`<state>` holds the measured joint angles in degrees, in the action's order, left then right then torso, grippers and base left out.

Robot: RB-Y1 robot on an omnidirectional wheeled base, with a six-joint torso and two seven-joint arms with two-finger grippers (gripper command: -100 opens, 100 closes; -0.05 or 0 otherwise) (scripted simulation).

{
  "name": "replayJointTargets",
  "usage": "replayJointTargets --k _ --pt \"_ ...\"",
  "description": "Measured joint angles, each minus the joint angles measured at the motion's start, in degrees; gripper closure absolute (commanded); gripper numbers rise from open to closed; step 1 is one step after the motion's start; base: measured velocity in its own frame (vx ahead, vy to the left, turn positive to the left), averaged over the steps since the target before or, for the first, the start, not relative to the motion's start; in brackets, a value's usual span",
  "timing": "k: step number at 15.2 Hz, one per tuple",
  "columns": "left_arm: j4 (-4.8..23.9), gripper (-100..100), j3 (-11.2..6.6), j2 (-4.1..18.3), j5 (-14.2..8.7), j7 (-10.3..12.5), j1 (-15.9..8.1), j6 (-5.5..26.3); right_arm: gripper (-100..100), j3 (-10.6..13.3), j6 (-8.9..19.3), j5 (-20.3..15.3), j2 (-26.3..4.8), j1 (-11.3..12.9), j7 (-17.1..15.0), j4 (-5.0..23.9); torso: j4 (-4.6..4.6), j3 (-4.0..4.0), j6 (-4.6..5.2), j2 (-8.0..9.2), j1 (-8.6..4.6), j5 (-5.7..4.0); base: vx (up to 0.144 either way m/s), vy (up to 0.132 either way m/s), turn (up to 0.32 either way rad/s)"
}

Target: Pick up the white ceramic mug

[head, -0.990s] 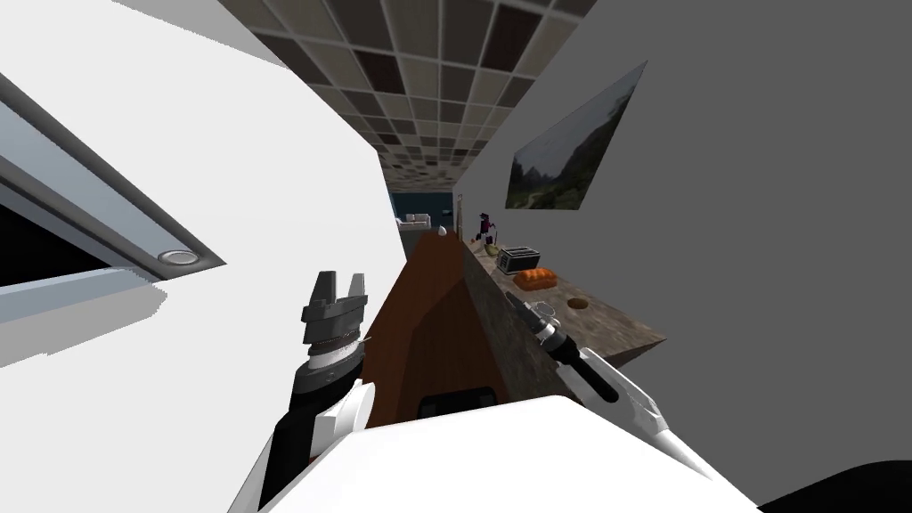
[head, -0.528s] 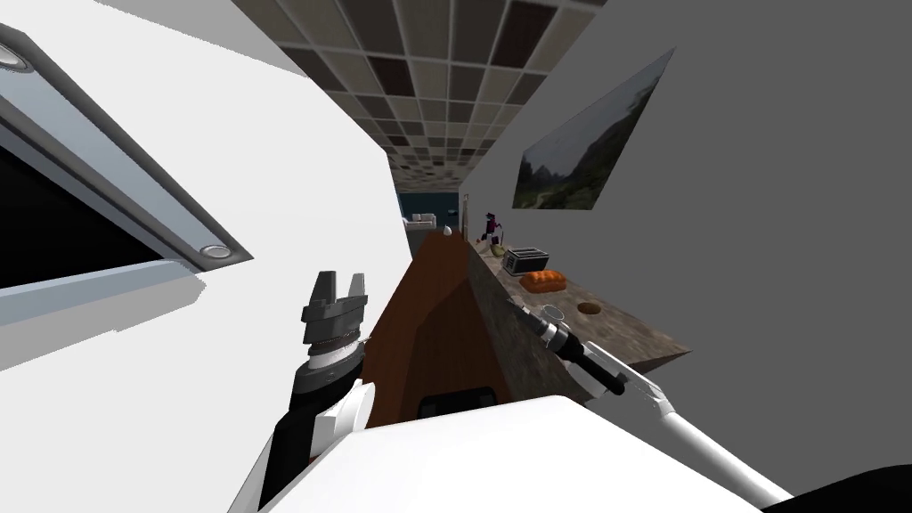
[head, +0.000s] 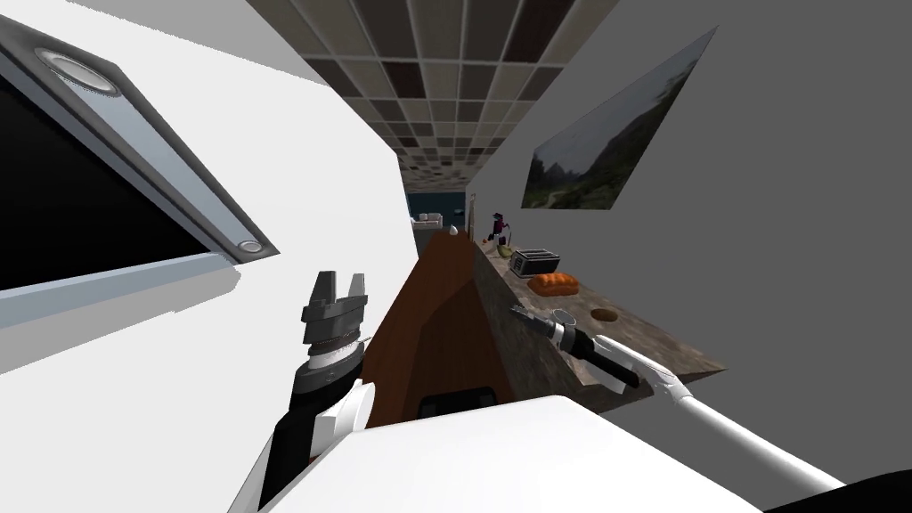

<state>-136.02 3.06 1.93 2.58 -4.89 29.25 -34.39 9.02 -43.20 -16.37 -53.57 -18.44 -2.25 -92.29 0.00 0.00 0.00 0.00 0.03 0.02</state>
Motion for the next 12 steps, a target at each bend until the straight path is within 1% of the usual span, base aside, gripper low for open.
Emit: replayJointTargets --k 2,5,8,9,10,11,12 --pt "0.00 0 0.00 0.00 0.00 0.00 0.00 0.00 -100 1.10 -1.14 -1.41 -2.63 1.36 -0.09 2.67 -0.01 -0.01 -0.02 -0.02 0.01 0.00 -0.001 0.012 0.106" --pt "0.00 0 0.00 0.00 0.00 0.00 0.00 0.00 -100 2.28 -2.82 -3.15 -6.27 2.38 0.05 6.45 0.00 -0.01 -0.01 -0.01 0.01 0.00 -0.002 0.012 0.118" --pt "0.00 0 0.00 0.00 0.00 0.00 0.00 0.00 -100 3.51 -3.74 -4.95 -9.99 3.30 -0.04 9.09 0.00 0.00 -0.02 -0.01 0.01 0.01 -0.003 0.012 0.111" --pt "0.00 0 0.00 0.00 0.00 0.00 0.00 0.00 -100 3.64 -3.88 -5.27 -11.08 3.15 0.02 9.45 0.00 0.00 0.01 0.00 0.01 0.00 -0.001 0.014 0.133" --pt "0.00 0 0.00 0.00 0.00 0.00 0.00 0.00 -100 4.24 -4.19 -6.09 -12.19 3.53 0.12 10.27 0.00 -0.01 -0.03 -0.01 0.02 0.00 -0.001 0.015 0.134" --pt "0.00 0 0.00 0.00 0.00 0.00 0.00 0.00 -100 5.00 -4.72 -6.89 -13.32 4.46 0.06 11.74 0.00 -0.01 -0.02 -0.02 0.02 0.01 -0.001 0.009 0.073" --pt "0.00 0 0.00 0.00 0.00 0.00 0.00 0.00 -100 5.22 -5.25 -7.20 -14.43 4.75 0.02 12.87 0.00 -0.01 0.01 -0.01 0.01 0.01 0.000 0.015 0.166"
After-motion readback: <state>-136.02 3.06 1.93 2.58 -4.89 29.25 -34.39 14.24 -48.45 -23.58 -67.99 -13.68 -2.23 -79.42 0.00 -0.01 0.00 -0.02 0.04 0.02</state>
